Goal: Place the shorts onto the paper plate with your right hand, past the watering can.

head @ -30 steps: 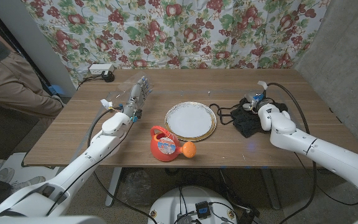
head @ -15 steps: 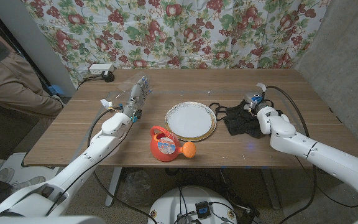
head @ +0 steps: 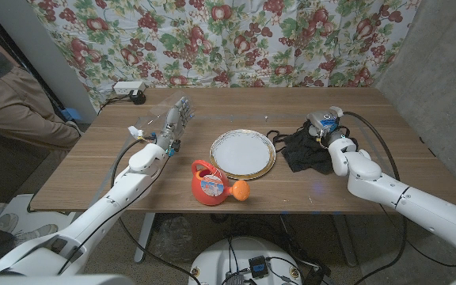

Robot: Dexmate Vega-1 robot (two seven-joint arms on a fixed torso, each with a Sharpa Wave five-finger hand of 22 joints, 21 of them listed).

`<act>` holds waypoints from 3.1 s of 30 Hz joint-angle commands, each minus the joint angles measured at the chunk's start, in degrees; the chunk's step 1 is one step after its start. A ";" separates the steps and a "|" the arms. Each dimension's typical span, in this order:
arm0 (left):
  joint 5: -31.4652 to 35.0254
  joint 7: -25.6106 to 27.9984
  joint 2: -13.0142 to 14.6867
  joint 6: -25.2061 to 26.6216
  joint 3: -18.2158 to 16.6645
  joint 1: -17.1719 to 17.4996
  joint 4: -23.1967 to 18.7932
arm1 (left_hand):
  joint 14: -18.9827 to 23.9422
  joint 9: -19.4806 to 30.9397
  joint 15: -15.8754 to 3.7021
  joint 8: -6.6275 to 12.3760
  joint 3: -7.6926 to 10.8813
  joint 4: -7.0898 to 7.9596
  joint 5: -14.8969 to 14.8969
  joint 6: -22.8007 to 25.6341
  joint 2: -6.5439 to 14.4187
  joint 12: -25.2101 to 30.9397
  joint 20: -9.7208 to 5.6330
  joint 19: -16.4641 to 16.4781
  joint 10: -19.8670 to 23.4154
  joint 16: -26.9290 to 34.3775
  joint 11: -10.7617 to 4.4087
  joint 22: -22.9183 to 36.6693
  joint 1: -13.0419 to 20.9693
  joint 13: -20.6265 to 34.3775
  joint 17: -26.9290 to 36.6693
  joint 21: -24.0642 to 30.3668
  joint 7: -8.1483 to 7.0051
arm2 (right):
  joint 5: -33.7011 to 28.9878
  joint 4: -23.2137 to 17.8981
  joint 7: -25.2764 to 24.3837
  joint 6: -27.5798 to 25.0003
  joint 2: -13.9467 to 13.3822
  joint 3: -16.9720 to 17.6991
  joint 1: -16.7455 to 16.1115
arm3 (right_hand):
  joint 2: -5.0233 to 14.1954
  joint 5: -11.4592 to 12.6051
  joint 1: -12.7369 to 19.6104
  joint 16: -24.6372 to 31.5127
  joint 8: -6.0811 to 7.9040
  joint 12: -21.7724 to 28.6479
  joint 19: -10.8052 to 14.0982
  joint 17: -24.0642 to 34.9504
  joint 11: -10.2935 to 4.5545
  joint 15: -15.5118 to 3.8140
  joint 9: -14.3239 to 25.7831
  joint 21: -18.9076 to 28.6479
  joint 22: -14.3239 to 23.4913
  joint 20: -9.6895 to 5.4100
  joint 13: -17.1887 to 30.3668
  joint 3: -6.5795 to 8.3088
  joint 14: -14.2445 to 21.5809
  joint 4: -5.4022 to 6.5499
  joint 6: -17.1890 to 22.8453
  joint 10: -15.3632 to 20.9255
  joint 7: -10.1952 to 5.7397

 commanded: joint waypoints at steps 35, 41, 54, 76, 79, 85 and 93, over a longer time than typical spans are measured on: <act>-0.10 0.38 0.62 -0.28 -0.33 1.26 -1.77 | -3.84 0.32 0.19 0.30 -0.29 0.04 0.40 -2.04 6.18 0.37 -0.09 0.52 -3.48 0.35 0.27 0.33 -0.08 0.26 0.22 -0.34 0.02 | -3.90 -5.68 0.90 2.34 -1.55 4.64 -0.79 | 0.12 0.38 2.30 -0.18 0.90 1.45 -1.89 3.36 -1.86 -12.17 -0.02 3.96 1.29 -4.07 2.60 -1.92 8.78 0.31 3.26 3.81 -0.14; -0.03 0.61 0.61 -0.24 -0.30 1.45 -2.09 | -3.84 0.32 0.14 0.28 -0.31 0.04 0.41 -2.05 6.18 0.35 -0.07 0.54 -3.53 0.34 0.18 0.33 -0.09 0.26 0.22 -0.37 -0.09 | -4.00 -6.53 2.17 2.44 -2.06 5.28 -0.75 | 0.10 0.40 2.48 -0.23 0.98 1.60 -2.15 3.90 -1.64 -12.12 -0.03 4.55 1.44 -4.07 2.64 -2.18 8.89 0.36 3.67 4.22 -0.13; -0.06 0.97 0.82 -0.24 -0.49 1.92 -2.58 | -3.83 0.32 0.13 0.26 -0.34 0.04 0.42 -2.09 6.18 0.36 -0.03 0.57 -3.51 0.34 0.22 0.33 -0.09 0.25 0.22 -0.44 -0.07 | -4.15 -8.15 5.35 3.04 -2.73 6.36 0.09 | 0.01 0.47 2.79 -0.53 1.06 1.68 -2.73 4.79 -1.70 -12.07 0.00 5.62 1.69 -4.06 2.95 -2.64 8.78 0.44 4.17 4.17 -0.18; -0.19 0.34 0.70 -0.54 -0.47 1.56 -1.81 | -3.81 0.32 0.21 0.28 -0.38 0.05 0.43 -2.01 6.20 0.39 -0.06 0.61 -3.42 0.35 0.17 0.34 -0.09 0.26 0.22 -0.55 0.05 | -4.24 -12.53 9.83 3.56 -3.57 8.02 0.54 | -0.16 0.62 3.40 -1.15 0.95 1.83 -3.89 6.11 -1.47 -12.19 -0.11 7.33 2.03 -4.07 3.54 -3.30 8.50 0.45 4.56 4.32 -0.26; -0.35 0.07 0.69 -0.51 -0.44 1.53 -1.70 | -3.81 0.32 0.22 0.29 -0.39 0.05 0.44 -1.98 6.20 0.39 -0.08 0.62 -3.41 0.34 0.20 0.34 -0.10 0.26 0.22 -0.56 0.03 | -4.20 -13.42 9.60 4.34 -3.59 8.31 0.34 | -0.16 0.64 3.47 -1.21 0.97 1.87 -4.03 6.29 -1.35 -12.18 -0.13 7.57 2.08 -4.06 3.64 -3.39 8.47 0.47 4.69 4.40 -0.18; -0.45 0.08 0.68 -0.80 -0.66 1.54 -1.50 | -3.82 0.32 0.24 0.29 -0.39 0.05 0.44 -1.97 6.20 0.39 -0.08 0.64 -3.41 0.34 0.32 0.34 -0.10 0.26 0.22 -0.58 0.04 | -4.57 -14.57 9.13 6.52 -3.19 8.39 0.51 | -0.16 0.66 3.58 -1.33 1.00 1.89 -4.29 6.64 -1.27 -12.15 -0.12 8.02 2.15 -4.06 3.82 -3.56 8.41 0.52 4.84 4.47 -0.14; -0.58 0.25 0.81 -0.90 -0.91 1.79 -1.51 | -3.80 0.32 0.26 0.28 -0.40 0.05 0.45 -2.00 6.22 0.41 -0.07 0.67 -3.35 0.35 0.25 0.34 -0.09 0.26 0.22 -0.62 0.04 | -5.95 -14.39 10.56 7.82 -2.03 7.87 1.79 | -0.19 0.71 3.70 -1.51 0.82 1.82 -4.75 7.09 -1.13 -12.14 -0.19 8.60 2.24 -4.06 4.03 -3.80 8.28 0.58 4.64 4.42 0.00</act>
